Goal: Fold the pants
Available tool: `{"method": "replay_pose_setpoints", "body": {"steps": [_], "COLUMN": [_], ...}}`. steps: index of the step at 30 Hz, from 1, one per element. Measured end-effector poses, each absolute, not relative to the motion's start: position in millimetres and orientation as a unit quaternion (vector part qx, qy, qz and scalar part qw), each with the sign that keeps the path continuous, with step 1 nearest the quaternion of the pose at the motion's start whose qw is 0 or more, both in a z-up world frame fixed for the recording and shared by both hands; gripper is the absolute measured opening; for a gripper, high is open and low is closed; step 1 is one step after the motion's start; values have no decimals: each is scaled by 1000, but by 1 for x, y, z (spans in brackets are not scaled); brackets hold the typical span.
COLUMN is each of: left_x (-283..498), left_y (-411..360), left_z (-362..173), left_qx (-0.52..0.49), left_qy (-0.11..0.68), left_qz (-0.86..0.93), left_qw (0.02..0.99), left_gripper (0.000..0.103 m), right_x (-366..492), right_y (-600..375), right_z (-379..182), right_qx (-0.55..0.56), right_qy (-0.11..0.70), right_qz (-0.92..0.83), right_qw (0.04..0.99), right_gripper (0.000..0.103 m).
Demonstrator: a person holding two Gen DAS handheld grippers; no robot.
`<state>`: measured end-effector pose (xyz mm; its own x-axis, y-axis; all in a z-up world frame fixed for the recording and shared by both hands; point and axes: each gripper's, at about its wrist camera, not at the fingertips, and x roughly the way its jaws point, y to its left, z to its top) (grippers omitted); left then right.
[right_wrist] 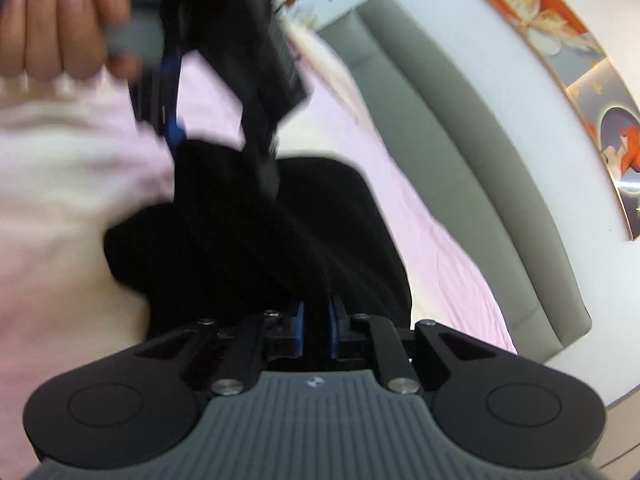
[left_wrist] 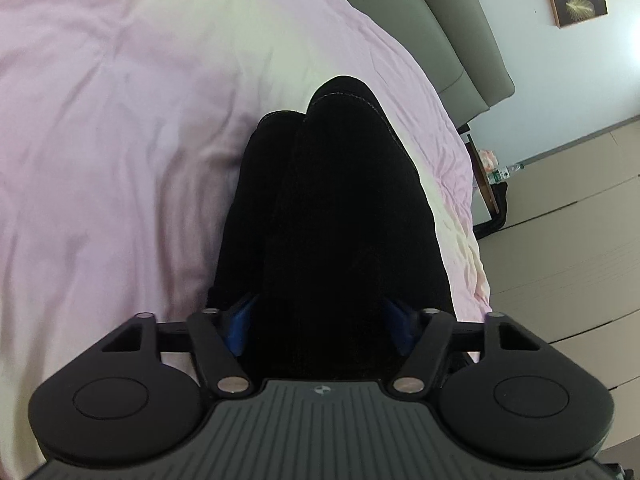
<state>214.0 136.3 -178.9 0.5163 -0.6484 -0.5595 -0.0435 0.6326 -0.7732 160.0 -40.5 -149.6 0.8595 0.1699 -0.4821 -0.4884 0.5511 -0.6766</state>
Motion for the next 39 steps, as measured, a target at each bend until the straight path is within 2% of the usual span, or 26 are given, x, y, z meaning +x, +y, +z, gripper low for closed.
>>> {"method": "replay_pose_setpoints", "body": {"steps": [5, 9, 12, 13, 15, 19, 20, 21, 22, 24, 27, 28, 29, 30, 33, 34, 35, 39], "left_x": [207, 214, 218, 217, 218, 217, 217, 217, 217, 217, 214, 214, 214, 214, 215, 216, 215, 216], "left_y": [150, 144, 134, 134, 135, 135, 135, 136, 137, 139, 138, 137, 137, 137, 139, 139, 138, 136], "left_z": [-162, -174, -193, -196, -194, -190, -191, -192, -192, -192, -189, -189, -189, -189, -189, -188, -187, -185], "left_qx": [-408, -399, -375, -377, -378, -374, -377, -382, -386, -389, -382, -382, -382, -384, -389, -389, -386, -368], "left_qy": [408, 442, 489, 489, 492, 492, 491, 491, 491, 491, 491, 492, 492, 493, 493, 492, 491, 491], "left_qz": [-197, -199, -167, -163, -163, -166, -165, -165, -164, -166, -164, -164, -165, -166, -171, -176, -179, -181], "left_qw": [792, 778, 769, 769, 767, 768, 768, 766, 763, 762, 765, 765, 764, 763, 759, 759, 760, 769], "left_gripper": [65, 65, 67, 67, 67, 66, 67, 67, 67, 67, 67, 66, 65, 65, 58, 52, 49, 49], "right_x": [154, 160, 154, 152, 145, 146, 149, 153, 153, 146, 159, 167, 178, 188, 229, 239, 259, 321], "right_y": [-41, -45, -41, -39, -38, -43, -45, -47, -50, -56, -64, -67, -66, -66, -61, -64, -59, -33], "right_z": [-145, -182, -196, -196, -196, -191, -192, -193, -194, -186, -148, -137, -128, -117, -93, -86, -83, -86], "right_qx": [-411, -452, -490, -494, -511, -493, -477, -460, -446, -425, -329, -298, -270, -245, -164, -135, -115, -92], "right_qy": [166, 197, 189, 196, 196, 238, 271, 311, 334, 328, 329, 329, 328, 328, 345, 353, 363, 421], "right_qz": [202, 207, 216, 228, 240, 251, 263, 273, 280, 280, 270, 261, 250, 242, 219, 209, 203, 186], "right_qw": [873, 845, 823, 816, 802, 798, 794, 786, 782, 796, 843, 857, 870, 880, 898, 902, 902, 883], "right_gripper": [7, 9, 23, 32, 35, 26, 5, 0, 0, 0, 0, 10, 26, 30, 32, 34, 38, 40]}}
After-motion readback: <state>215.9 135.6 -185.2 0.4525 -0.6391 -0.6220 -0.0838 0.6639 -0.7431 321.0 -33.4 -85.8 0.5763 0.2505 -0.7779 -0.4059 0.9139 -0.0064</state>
